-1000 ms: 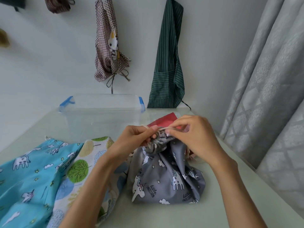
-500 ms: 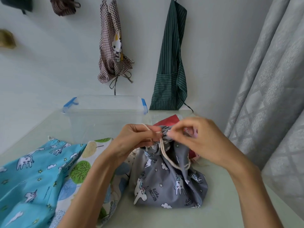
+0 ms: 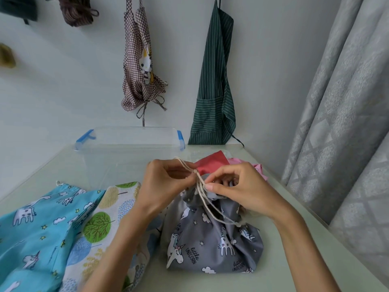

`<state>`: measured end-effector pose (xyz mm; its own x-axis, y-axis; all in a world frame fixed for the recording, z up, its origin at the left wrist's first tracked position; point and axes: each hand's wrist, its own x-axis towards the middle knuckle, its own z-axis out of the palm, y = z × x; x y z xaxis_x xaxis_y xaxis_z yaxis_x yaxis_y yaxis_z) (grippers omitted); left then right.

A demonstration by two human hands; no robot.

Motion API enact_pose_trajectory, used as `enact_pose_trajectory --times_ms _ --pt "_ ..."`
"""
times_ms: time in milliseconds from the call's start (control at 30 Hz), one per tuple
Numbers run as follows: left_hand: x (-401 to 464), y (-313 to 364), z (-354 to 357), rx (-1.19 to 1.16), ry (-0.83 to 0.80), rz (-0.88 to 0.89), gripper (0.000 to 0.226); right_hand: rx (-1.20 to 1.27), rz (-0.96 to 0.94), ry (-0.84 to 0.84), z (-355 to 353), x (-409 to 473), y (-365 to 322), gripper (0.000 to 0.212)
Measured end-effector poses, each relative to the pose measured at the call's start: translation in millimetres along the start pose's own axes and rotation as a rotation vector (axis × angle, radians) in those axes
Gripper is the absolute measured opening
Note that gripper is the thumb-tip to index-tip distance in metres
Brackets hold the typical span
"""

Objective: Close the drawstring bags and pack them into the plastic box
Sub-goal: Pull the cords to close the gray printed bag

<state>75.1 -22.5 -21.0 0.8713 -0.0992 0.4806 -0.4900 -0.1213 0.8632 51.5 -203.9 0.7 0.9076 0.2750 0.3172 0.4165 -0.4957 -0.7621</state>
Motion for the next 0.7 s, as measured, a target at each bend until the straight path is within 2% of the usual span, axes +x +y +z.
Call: enact_pose_trajectory --times_ms 100,300,467,600,700 --pt "-2 -4 6 -0.06 0.069 0.017 0.013 0.071 0.048 0.004 2 2 3 0.008" --pt "0 -7 11 -0.006 0.057 0.084 0.016 0.253 0.19 -0.01 10 6 10 0.016" --pt "3 -11 10 -0.039 0.003 0.038 0.012 0.36 0.218 0.164 15 9 6 0.011" --pt "3 -10 14 -0.091 -0.064 -0.022 0.012 0.336 0.241 0.26 21 12 6 0.011" --pt "3 -14 15 -0.086 -0.057 0.009 0.028 0.331 0.198 0.322 25 11 4 0.01"
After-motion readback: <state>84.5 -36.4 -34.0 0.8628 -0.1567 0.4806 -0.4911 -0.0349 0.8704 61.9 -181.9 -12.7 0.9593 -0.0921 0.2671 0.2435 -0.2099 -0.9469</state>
